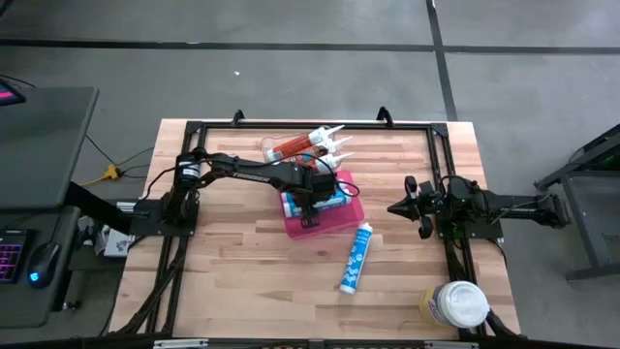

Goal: Pick & place silicon tubes, Sealant and Lysol wipes
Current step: Put the top blue sealant into the pink bin, then put the blue sealant into the pink bin

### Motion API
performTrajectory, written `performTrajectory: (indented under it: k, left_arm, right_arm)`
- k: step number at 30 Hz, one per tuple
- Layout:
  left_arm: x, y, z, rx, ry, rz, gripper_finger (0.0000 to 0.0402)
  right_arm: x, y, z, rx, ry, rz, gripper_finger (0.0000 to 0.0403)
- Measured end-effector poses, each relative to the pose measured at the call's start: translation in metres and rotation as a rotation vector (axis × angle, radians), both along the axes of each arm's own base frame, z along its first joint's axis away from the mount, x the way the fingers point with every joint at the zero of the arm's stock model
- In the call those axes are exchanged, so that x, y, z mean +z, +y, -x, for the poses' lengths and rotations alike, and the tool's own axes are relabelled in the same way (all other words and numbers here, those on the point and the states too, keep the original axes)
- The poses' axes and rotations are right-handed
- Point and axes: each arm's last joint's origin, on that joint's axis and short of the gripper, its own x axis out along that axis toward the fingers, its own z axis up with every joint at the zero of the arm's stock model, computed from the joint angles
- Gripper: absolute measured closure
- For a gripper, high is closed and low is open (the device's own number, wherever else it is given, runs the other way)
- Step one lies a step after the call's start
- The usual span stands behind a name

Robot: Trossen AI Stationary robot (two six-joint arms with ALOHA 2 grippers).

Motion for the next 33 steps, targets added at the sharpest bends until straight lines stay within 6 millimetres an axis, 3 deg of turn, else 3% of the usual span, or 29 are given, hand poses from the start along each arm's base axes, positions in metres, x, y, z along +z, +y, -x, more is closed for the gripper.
performTrajectory:
  k: [4, 8, 17, 27, 33]
  left_arm:
    - [0.001, 0.000, 0.000, 0.001, -0.006, -0.004, 0.0109]
    - [0.001, 0.000, 0.000, 0.001, -0.006, -0.004, 0.0083]
    - [0.004, 0.001, -0.002, 0.048, -0.036, -0.022, 0.0078]
    - [0.045, 0.000, 0.001, 0.314, -0.235, 0.090, 0.0079]
    - [0.069, -0.005, 0.007, 0.407, -0.327, 0.155, 0.0118]
  right_arm:
    - [0.000, 0.000, 0.000, 0.000, -0.001, 0.000, 0.0402]
    - [0.000, 0.000, 0.000, 0.000, -0.001, 0.000, 0.0402]
    - [0.000, 0.000, 0.000, 0.000, -0.001, 0.000, 0.0402]
    - [0.000, 0.000, 0.000, 0.000, -0.001, 0.000, 0.0402]
    - [0.000, 0.000, 0.000, 0.000, 0.000, 0.000, 0.0402]
